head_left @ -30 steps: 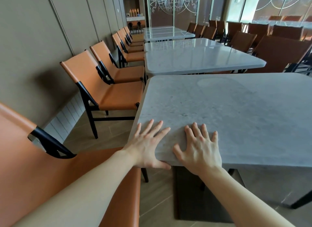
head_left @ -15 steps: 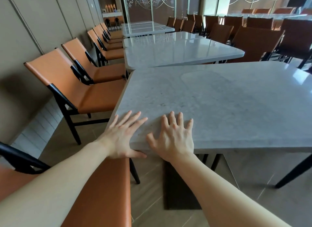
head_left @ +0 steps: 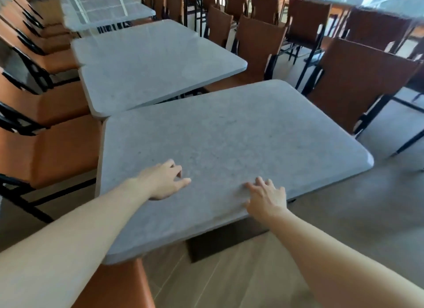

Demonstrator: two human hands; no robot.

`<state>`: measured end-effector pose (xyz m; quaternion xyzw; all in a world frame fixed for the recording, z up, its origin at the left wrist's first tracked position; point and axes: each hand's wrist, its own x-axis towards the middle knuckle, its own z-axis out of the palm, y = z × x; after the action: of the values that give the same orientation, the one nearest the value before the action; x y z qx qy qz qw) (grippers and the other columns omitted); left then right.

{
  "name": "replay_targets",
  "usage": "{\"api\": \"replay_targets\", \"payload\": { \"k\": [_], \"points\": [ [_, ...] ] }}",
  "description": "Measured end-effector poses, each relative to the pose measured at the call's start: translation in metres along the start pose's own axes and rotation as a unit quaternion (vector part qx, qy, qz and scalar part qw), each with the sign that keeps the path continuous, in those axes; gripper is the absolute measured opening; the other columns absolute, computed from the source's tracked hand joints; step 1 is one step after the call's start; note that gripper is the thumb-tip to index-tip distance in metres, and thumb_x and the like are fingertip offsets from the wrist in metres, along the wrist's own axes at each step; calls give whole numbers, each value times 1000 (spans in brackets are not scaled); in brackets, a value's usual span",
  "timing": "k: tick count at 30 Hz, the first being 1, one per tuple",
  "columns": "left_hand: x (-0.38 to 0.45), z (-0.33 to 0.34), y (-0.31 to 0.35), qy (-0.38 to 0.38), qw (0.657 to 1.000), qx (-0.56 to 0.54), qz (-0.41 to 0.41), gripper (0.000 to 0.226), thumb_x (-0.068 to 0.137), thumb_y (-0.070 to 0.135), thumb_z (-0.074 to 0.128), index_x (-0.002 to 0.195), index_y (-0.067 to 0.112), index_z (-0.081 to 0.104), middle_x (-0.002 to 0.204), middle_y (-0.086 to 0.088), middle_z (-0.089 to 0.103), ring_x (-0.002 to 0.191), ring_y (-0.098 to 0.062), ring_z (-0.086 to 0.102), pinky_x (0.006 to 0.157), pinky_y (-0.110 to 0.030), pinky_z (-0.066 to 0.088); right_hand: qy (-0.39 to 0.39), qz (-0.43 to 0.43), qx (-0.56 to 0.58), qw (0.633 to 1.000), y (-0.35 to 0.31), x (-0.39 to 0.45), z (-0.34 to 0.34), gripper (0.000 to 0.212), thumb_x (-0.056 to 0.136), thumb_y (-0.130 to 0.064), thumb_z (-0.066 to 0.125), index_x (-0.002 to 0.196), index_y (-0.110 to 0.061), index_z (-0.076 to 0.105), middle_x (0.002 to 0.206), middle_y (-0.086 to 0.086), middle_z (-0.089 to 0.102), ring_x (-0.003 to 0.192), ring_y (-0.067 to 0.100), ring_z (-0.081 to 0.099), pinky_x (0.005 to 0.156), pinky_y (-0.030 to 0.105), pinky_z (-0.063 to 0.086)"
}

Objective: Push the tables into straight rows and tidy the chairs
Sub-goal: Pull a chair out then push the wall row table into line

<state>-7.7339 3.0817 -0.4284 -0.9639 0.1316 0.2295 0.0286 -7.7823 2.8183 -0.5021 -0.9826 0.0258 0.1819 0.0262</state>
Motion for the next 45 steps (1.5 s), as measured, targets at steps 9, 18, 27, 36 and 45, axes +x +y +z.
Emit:
{"api": "replay_targets", "payload": {
  "k": [9,18,27,36,45],
  "points": [
    [11,-56,165,-12,976,47,211,50,104,50,42,141,17,46,148,-2,37,128,-28,48,105,-43,42,-51,87,-10,995,158,-45,-85,62,93,-43,61,147,-22,40,156,5,27,144,26,31,109,46,39],
    [80,-105,221,-33,981,-20,188,73,88,57,65,147,22,38,159,4,21,133,-29,45,108,-43,41,-71,31,-3,997,211,19,-139,94,82,-31,73,158,-27,18,165,10,3,148,31,23,108,47,43],
    [277,-49,342,116,978,-154,79,65,97,55,48,154,27,31,169,6,-2,155,-27,6,125,-51,5,34,-84,-30,995,301,213,-91,75,94,-66,24,159,-30,14,169,4,-2,155,23,4,123,51,13],
    [333,13,386,217,967,-132,-19,64,97,62,18,157,40,23,170,13,4,157,-15,-4,125,-51,-5,184,-162,72,967,341,243,-31,65,92,-66,24,146,-32,40,157,-2,33,146,19,29,118,42,19],
    [234,51,432,181,980,-84,2,95,90,78,40,163,28,4,170,4,-10,155,-25,-18,123,-57,-9,200,-217,87,951,370,171,-1,54,102,-42,31,147,-14,38,156,4,35,146,20,25,119,41,16]
  ]
}}
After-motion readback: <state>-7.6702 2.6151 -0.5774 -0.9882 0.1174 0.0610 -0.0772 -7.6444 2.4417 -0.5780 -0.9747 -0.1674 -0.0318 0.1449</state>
